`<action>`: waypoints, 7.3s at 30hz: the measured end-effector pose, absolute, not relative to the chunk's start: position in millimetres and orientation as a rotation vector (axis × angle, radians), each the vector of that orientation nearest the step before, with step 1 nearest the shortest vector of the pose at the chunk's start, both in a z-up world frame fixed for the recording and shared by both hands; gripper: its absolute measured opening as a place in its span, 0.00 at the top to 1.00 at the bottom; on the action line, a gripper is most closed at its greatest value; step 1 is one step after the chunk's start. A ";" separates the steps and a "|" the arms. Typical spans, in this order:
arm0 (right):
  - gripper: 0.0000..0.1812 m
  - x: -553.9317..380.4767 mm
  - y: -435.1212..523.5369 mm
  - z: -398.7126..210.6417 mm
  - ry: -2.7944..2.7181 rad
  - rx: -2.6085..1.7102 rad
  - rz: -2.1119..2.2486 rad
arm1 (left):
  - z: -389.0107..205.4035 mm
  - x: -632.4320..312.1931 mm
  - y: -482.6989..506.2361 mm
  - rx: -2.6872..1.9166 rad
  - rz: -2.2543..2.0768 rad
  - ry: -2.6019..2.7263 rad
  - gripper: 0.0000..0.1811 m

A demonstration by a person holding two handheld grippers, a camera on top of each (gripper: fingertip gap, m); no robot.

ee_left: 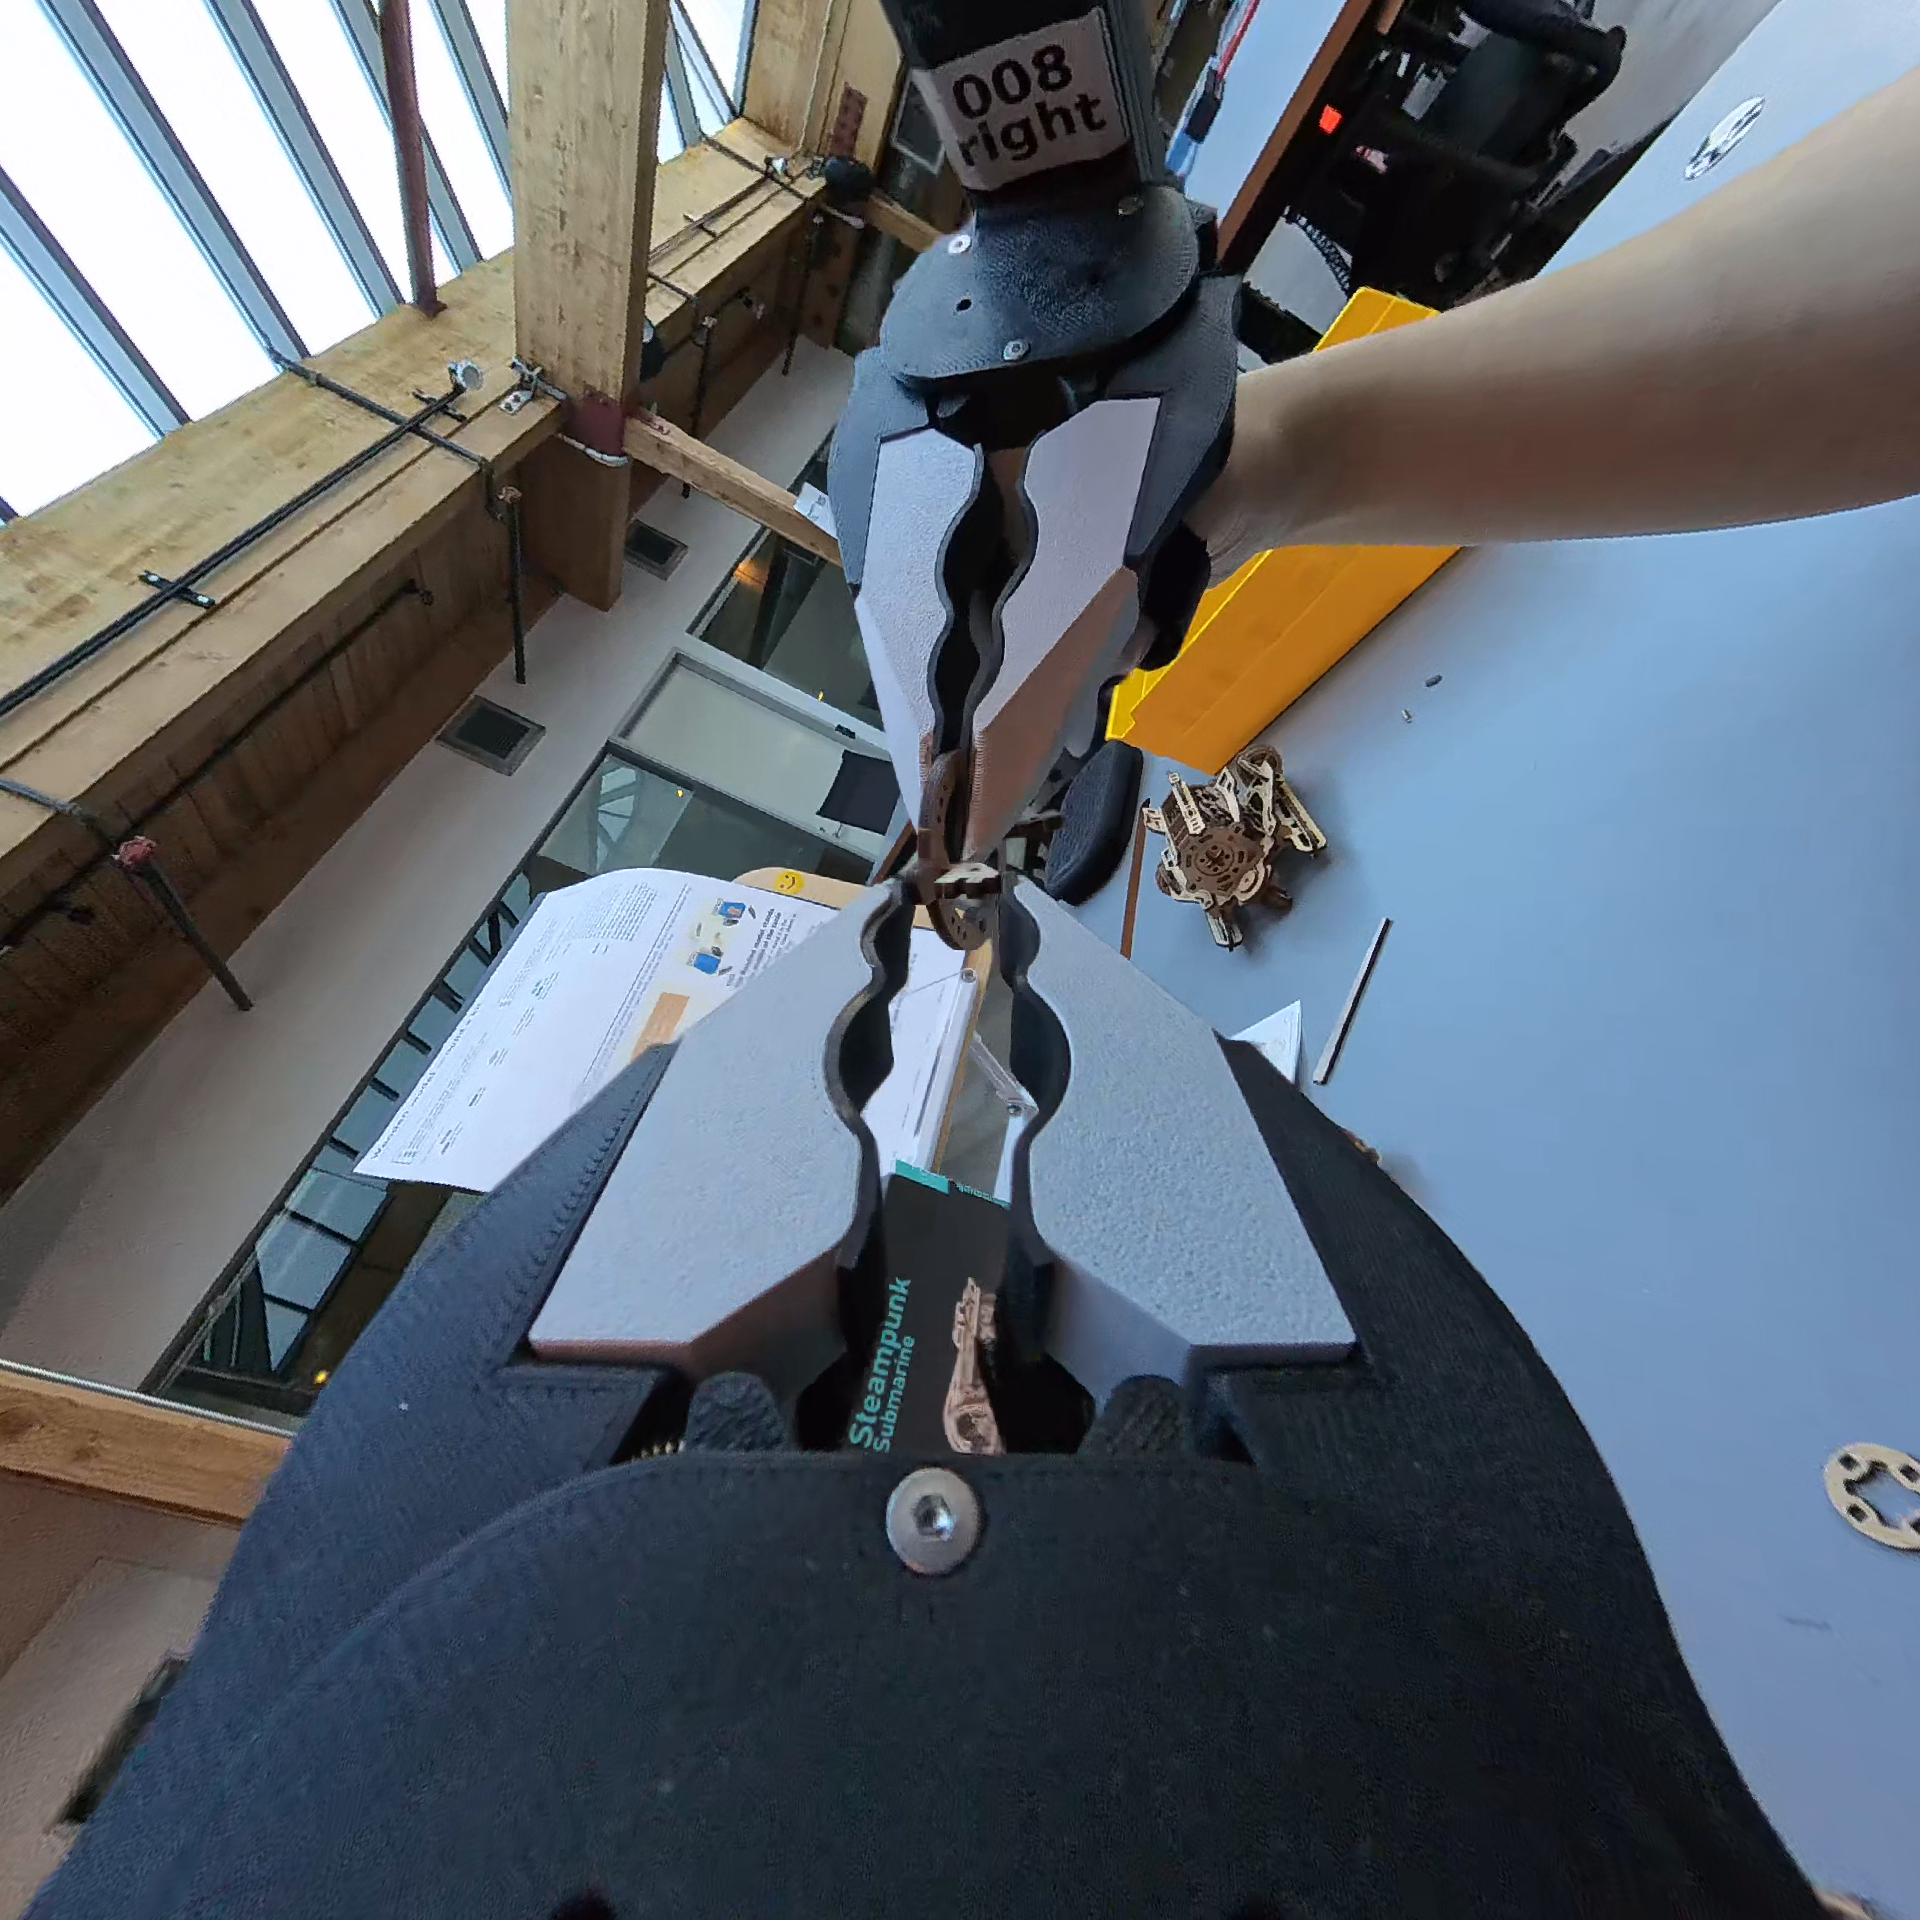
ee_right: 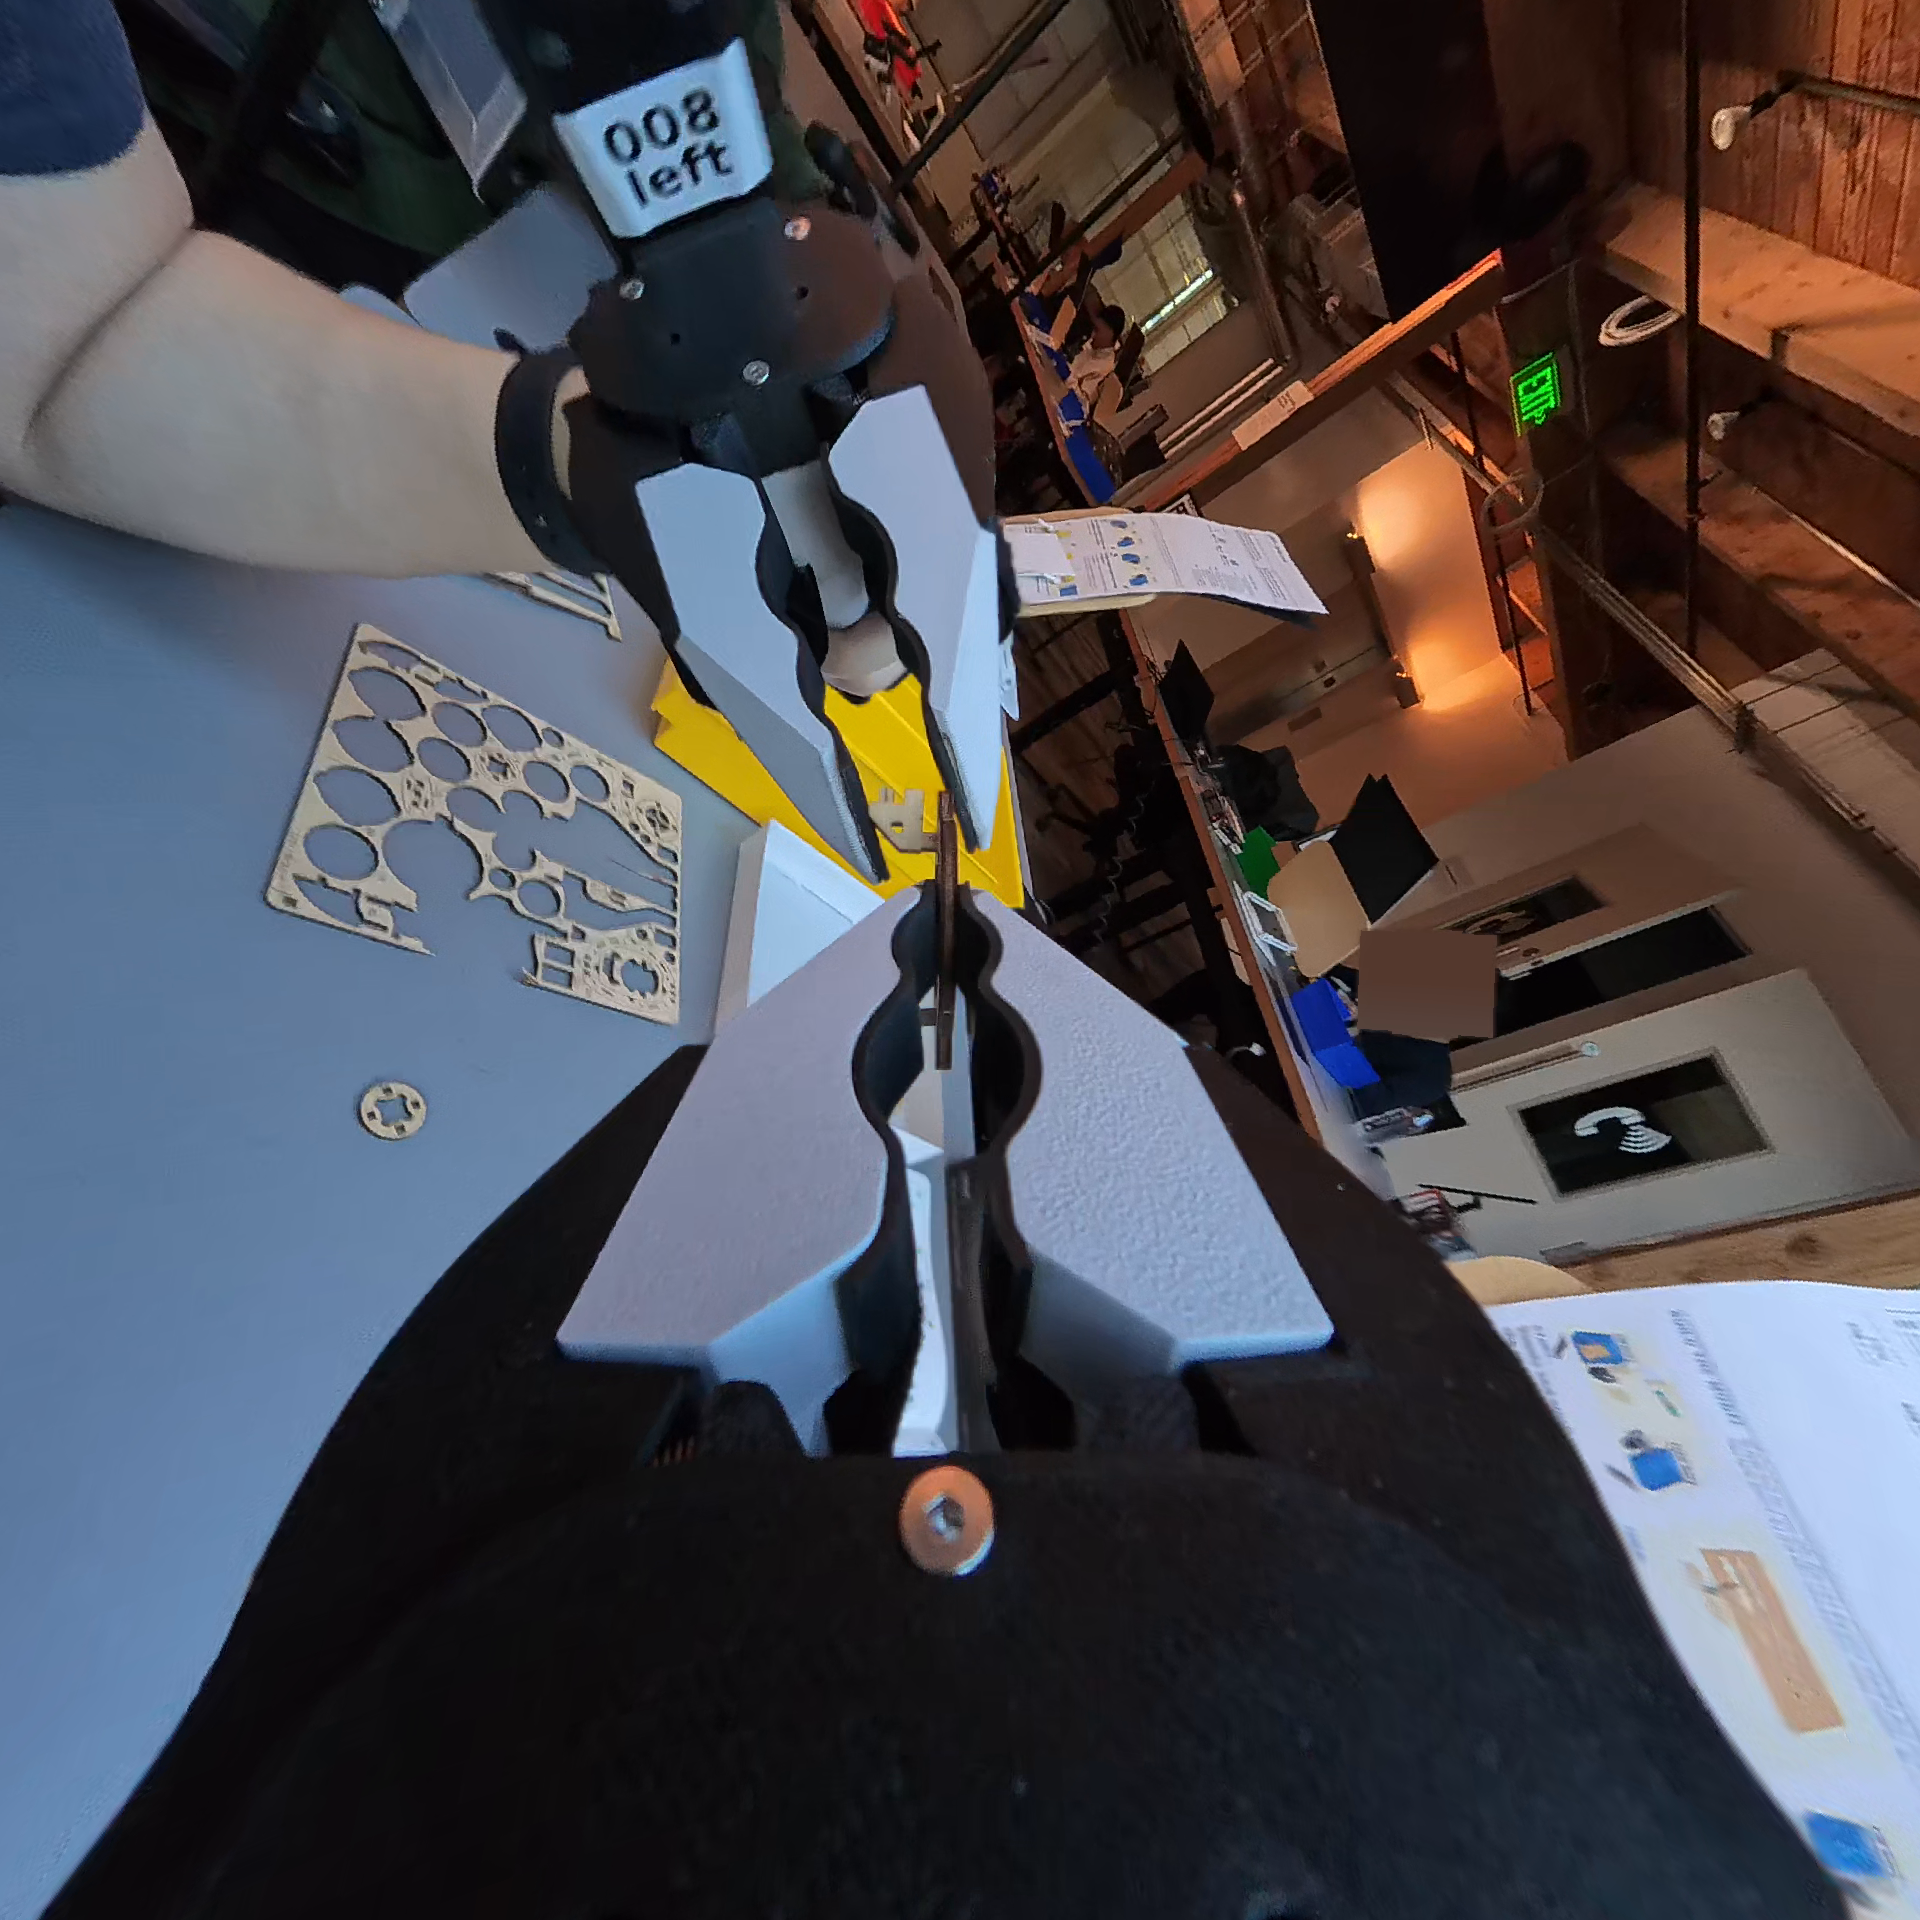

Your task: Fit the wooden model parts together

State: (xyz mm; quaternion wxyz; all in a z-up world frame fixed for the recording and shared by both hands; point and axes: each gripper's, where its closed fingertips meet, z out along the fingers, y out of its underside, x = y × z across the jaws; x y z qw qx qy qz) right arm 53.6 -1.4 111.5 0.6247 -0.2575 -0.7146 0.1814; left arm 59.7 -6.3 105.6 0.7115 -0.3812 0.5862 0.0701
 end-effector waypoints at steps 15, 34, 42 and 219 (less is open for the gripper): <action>1.00 55.2 4.8 102.1 -1.688 -0.601 0.290 | 95.1 58.9 -5.9 -0.921 0.076 1.341 0.90; 0.93 54.5 5.1 100.0 -1.699 -0.624 0.344 | 94.5 58.1 -4.2 -0.911 0.147 1.357 0.93; 0.94 51.5 -2.7 104.6 -1.678 -0.584 0.361 | 95.1 56.7 -2.7 -0.933 0.134 1.350 0.92; 0.81 65.1 8.3 132.0 -1.501 -0.608 0.851 | 122.4 34.0 -1.2 -1.051 -0.431 1.136 0.93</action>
